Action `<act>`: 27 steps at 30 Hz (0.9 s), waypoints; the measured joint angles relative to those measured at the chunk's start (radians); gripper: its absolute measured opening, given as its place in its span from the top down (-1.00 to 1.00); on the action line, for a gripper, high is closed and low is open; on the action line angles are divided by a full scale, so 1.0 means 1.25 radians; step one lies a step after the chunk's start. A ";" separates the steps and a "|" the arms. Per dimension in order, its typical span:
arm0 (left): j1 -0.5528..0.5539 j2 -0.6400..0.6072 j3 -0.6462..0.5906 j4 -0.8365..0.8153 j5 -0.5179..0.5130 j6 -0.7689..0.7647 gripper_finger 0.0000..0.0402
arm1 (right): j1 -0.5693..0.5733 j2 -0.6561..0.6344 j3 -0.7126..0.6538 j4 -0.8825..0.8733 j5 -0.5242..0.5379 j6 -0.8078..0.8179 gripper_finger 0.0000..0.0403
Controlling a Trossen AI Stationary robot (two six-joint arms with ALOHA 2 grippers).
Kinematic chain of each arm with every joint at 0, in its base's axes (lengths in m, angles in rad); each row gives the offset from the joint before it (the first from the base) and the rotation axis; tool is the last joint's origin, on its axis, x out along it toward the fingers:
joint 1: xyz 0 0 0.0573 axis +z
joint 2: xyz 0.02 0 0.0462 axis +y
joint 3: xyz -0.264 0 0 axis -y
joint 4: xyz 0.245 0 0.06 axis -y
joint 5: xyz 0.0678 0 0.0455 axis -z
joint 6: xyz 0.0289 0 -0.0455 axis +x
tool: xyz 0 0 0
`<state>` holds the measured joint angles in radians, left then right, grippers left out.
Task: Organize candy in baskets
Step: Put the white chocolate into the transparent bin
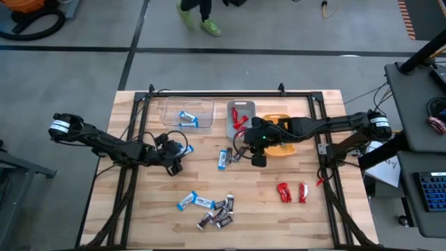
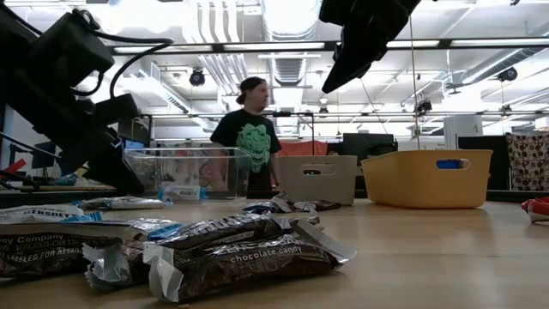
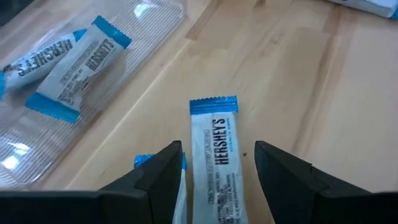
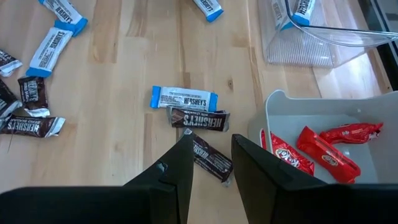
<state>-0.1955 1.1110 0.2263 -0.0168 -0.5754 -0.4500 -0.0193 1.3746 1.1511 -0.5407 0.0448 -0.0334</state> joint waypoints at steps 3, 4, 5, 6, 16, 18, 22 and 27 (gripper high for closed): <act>0.000 0.000 -0.010 0.005 -0.009 0.000 0.08 | 0.000 0.000 0.000 0.000 0.000 0.000 0.49; 0.000 0.000 -0.015 0.008 -0.009 0.000 0.08 | 0.000 0.000 0.000 0.000 0.000 0.000 0.49; 0.000 0.000 -0.022 0.014 -0.009 0.000 0.08 | 0.000 0.000 0.000 0.000 0.000 0.000 0.49; 0.000 0.000 -0.031 0.024 -0.009 0.000 0.08 | 0.000 0.000 0.000 0.000 0.000 0.000 0.49; 0.000 0.000 -0.063 0.064 -0.009 0.019 0.08 | 0.000 0.000 0.000 0.000 0.000 0.009 0.49; 0.000 0.000 -0.067 0.072 -0.009 0.021 0.08 | 0.000 0.000 0.000 0.000 0.000 0.009 0.49; 0.000 0.000 -0.068 0.085 0.003 0.016 0.08 | 0.000 0.000 0.000 0.000 0.000 0.008 0.49; 0.000 0.000 -0.070 0.091 0.013 -0.001 0.08 | 0.000 0.000 0.000 0.000 0.000 0.007 0.49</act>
<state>-0.1955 1.1113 0.1391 0.0967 -0.5591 -0.4518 -0.0193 1.3746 1.1511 -0.5404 0.0448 -0.0242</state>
